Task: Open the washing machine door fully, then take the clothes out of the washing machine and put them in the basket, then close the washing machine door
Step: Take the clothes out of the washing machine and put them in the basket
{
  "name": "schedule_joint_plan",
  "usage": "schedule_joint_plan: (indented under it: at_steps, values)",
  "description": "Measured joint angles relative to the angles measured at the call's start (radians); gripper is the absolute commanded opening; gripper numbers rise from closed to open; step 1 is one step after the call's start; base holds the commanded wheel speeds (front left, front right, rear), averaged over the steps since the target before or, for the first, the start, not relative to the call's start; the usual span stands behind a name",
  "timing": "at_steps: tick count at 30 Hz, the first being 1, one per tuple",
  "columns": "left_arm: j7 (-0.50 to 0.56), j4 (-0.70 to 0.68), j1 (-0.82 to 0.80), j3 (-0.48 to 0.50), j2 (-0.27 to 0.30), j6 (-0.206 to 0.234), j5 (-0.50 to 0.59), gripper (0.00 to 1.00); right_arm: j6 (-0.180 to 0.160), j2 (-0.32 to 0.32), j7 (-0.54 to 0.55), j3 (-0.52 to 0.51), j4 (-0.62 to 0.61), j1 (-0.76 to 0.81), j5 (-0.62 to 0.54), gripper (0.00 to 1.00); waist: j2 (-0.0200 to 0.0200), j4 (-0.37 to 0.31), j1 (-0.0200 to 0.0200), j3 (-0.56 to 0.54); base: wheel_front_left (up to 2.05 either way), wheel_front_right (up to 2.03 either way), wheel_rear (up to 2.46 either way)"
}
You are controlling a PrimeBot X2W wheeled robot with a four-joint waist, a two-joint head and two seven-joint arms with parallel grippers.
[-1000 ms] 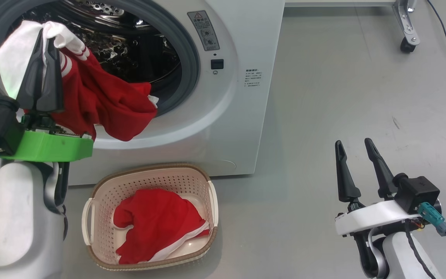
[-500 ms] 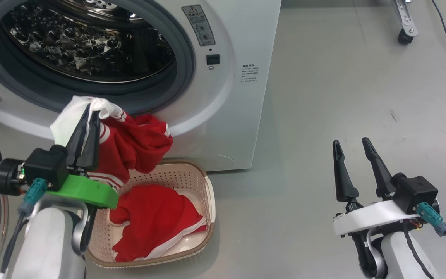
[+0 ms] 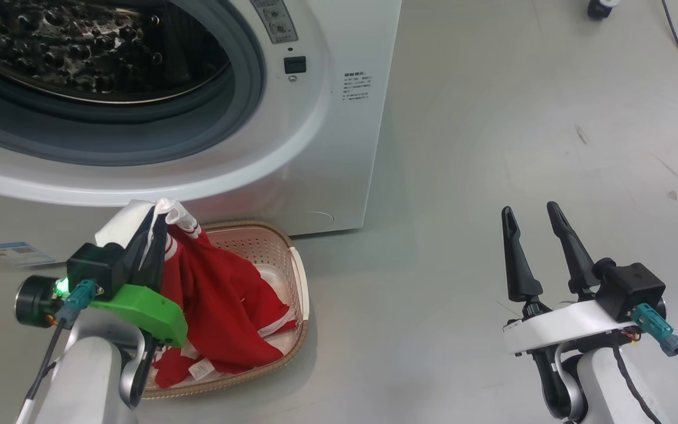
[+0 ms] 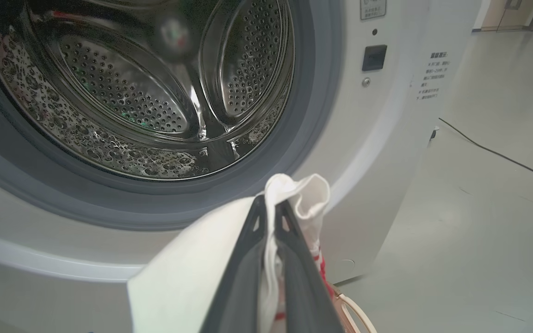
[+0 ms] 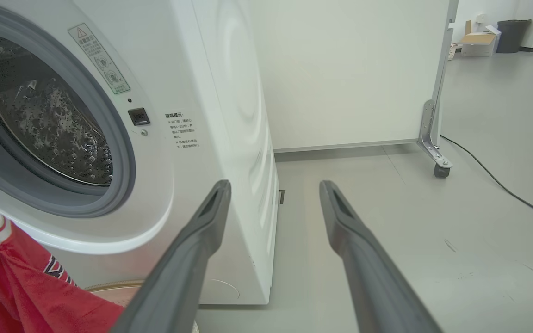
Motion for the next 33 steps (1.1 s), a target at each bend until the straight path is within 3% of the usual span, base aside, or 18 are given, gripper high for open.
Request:
schedule_joint_plan:
  at_steps: [22, 33]
  values:
    - [0.036, 0.233, -0.082, 0.034, 0.042, 0.010, 0.004, 0.00, 0.000, 0.002, 0.000, 0.008, -0.033, -0.048, 0.000, 1.00, 0.0000, -0.128, 0.0000, 0.163, 0.00, 0.00, 0.00]
    - [0.049, 0.375, -0.179, 0.126, 0.046, 0.045, -0.065, 0.00, 0.000, 0.003, 0.000, -0.018, -0.057, -0.083, 0.000, 1.00, 0.0000, -0.179, 0.0001, 0.272, 0.00, 0.00, 0.00]
